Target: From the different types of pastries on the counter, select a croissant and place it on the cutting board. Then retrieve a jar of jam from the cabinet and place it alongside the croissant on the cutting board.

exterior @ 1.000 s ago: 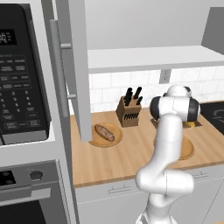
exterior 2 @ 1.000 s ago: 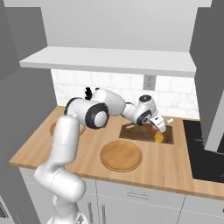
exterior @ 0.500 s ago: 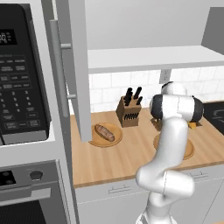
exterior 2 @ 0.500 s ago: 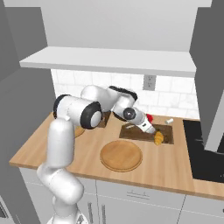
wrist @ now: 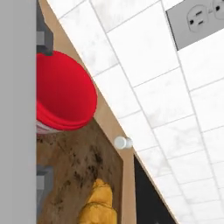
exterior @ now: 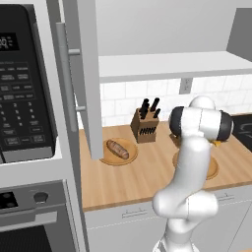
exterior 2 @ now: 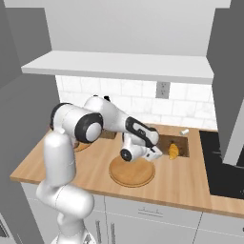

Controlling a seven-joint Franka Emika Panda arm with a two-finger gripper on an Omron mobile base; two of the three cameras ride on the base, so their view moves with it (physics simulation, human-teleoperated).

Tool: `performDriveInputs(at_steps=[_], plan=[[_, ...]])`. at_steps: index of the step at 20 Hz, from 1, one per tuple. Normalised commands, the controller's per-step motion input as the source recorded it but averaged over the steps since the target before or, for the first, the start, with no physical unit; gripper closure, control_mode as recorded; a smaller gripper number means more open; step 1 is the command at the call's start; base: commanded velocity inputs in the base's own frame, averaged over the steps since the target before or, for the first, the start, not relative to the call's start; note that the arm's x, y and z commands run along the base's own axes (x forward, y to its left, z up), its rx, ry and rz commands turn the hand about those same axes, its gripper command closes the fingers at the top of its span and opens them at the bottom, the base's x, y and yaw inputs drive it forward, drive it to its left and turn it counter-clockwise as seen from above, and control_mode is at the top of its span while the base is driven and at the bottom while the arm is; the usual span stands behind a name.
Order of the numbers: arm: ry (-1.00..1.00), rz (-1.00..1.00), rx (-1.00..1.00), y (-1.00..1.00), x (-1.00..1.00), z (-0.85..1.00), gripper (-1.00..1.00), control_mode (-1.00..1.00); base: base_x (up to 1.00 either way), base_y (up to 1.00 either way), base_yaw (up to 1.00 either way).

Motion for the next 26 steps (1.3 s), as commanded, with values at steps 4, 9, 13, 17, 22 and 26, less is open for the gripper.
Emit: performDriveInputs(at_steps=[4, 9, 13, 17, 22, 26], plan=[[-0.02, -0.01, -0.05, 0.07, 0.58, -0.03, -1.0, -1.0, 0.0, 0.0, 0.0], [0.0, -0.11, -0.09, 0.03, 0.98, 0.05, -1.0, -1.0, 0.0, 0.0, 0.0], [0.0, -0.1, -0.14, -0.01, 0.25, 0.14, -1.0, -1.0, 0.0, 0.0, 0.0], [-0.24, -0.02, -0.06, -0.11, -0.77, 0.41, -1.0, -1.0, 0.0, 0.0, 0.0], [-0.49, 0.0, -0.06, -0.06, -1.0, 0.27, -1.0, -1.0, 0.0, 0.0, 0.0], [-0.42, 0.0, -0.12, 0.01, -1.0, 0.34, -1.0, -1.0, 0.0, 0.0, 0.0]])
